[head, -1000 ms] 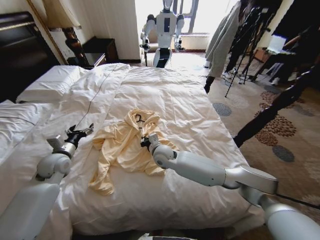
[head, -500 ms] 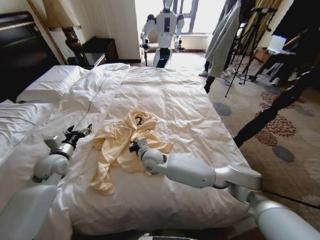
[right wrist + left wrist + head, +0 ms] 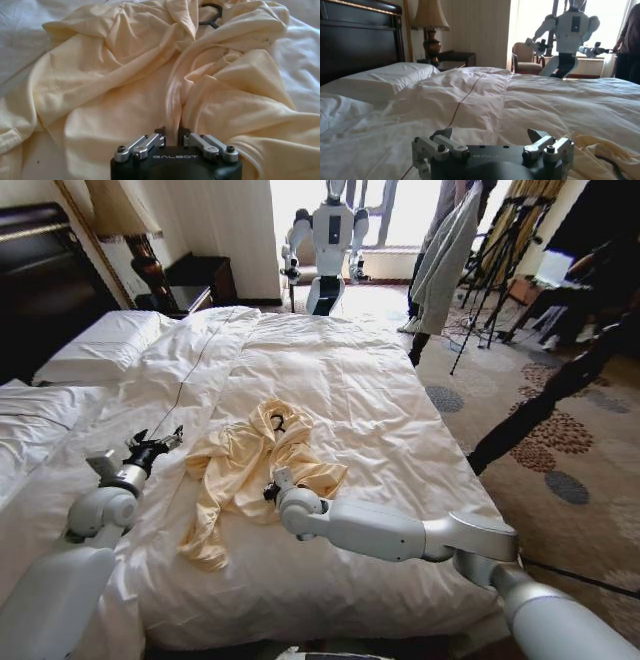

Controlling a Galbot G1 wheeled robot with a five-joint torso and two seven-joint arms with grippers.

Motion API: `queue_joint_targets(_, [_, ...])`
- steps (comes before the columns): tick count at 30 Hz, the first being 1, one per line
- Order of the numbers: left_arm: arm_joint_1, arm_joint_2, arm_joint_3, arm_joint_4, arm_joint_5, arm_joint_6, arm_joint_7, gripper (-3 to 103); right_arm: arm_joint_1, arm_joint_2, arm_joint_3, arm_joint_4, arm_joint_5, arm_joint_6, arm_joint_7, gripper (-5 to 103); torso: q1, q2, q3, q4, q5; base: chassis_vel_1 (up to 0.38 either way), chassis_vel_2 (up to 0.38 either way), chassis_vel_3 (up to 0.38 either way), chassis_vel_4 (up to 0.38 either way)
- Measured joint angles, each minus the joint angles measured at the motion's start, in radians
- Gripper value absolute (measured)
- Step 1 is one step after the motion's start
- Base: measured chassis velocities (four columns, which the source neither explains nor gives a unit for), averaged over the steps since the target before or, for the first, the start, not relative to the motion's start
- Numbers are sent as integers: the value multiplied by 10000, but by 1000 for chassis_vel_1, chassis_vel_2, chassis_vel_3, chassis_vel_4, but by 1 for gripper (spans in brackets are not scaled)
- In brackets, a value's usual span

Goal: Pick up the clothes from the bed and hang them on the clothes hanger.

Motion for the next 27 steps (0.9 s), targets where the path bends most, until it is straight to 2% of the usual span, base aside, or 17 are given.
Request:
queue_joint_targets(2, [-14, -24, -4, 4, 0, -10, 10, 100, 71, -210, 1, 304, 182, -47, 187, 16, 0, 0, 0, -1, 0, 0, 0, 0, 0])
queue_joint_targets(3, [-24, -48, -8, 6, 0, -23, 33, 100, 139, -429, 1, 658, 230, -38, 282, 27, 0, 0, 0, -1, 0, 0, 0, 0, 0])
queue_joint_targets(5, [-26, -60, -8, 7, 0, -28, 46, 100, 165, -505, 1, 799, 226, -17, 299, 27, 0, 0, 0, -2, 1, 0, 0, 0, 0])
queue_joint_targets(7, [-18, -89, -11, 8, 3, -52, 70, 100, 275, -711, 4, 1301, 159, 90, 375, 37, 0, 0, 0, -2, 1, 0, 0, 0, 0])
queue_joint_targets(8, [-18, -89, -11, 8, 3, -52, 70, 100, 275, -711, 4, 1301, 159, 90, 375, 37, 0, 0, 0, -2, 1, 0, 0, 0, 0])
queue_joint_targets(10, [36, -103, -55, 10, 6, -78, 83, 100, 449, -854, 9, 1890, 118, 229, 594, 48, 0, 0, 0, 0, 0, 0, 0, 0, 0])
queue_joint_targets(11, [36, -103, -55, 10, 6, -78, 83, 100, 449, -854, 9, 1890, 118, 229, 594, 48, 0, 0, 0, 0, 0, 0, 0, 0, 0])
queue_joint_targets(15, [172, -81, -185, -67, -33, -95, 96, 100, 576, -1273, -35, 2603, 13, 353, 1075, 70, -1, 0, 0, 2, 0, 0, 0, 0, 0])
queue_joint_targets(16, [172, -81, -185, -67, -33, -95, 96, 100, 576, -1273, -35, 2603, 13, 353, 1075, 70, -1, 0, 0, 2, 0, 0, 0, 0, 0])
queue_joint_targets(18, [276, -76, -257, -188, -67, -91, 96, 100, 588, -1720, -84, 3015, -214, 350, 1136, 81, 0, 0, 0, -1, 1, 0, 0, 0, 0])
queue_joint_targets(20, [333, -85, -299, -272, -92, -69, 95, 100, 604, -1986, -122, 3225, -337, 338, 1148, 81, 0, 0, 0, -1, 2, 0, 0, 0, 0])
queue_joint_targets(21, [399, -120, -337, -379, -115, -54, 63, 100, 604, -2344, -168, 3445, -487, 293, 1149, 91, 0, 0, 0, 0, 2, 0, 0, 0, 0])
queue_joint_targets(23, [447, -157, -354, -453, -120, -45, 41, 100, 582, -2576, -192, 3554, -590, 238, 1119, 91, 0, 0, -1, 1, 1, 0, 0, 0, 0])
queue_joint_targets(25, [574, -272, -376, -654, -122, -15, -6, 100, 309, -3369, -207, 3712, -1083, 99, 637, 99, 0, 0, 0, 0, -1, 0, 0, 0, 0])
queue_joint_targets(26, [574, -272, -376, -654, -122, -15, -6, 100, 309, -3369, -207, 3712, -1083, 99, 637, 99, 0, 0, 0, 0, -1, 0, 0, 0, 0])
queue_joint_targets(27, [637, -344, -376, -758, -116, 13, -16, 100, 34, -3794, -116, 3702, -1465, 65, 216, 100, -1, 0, -1, -3, 0, 0, 0, 0, 0])
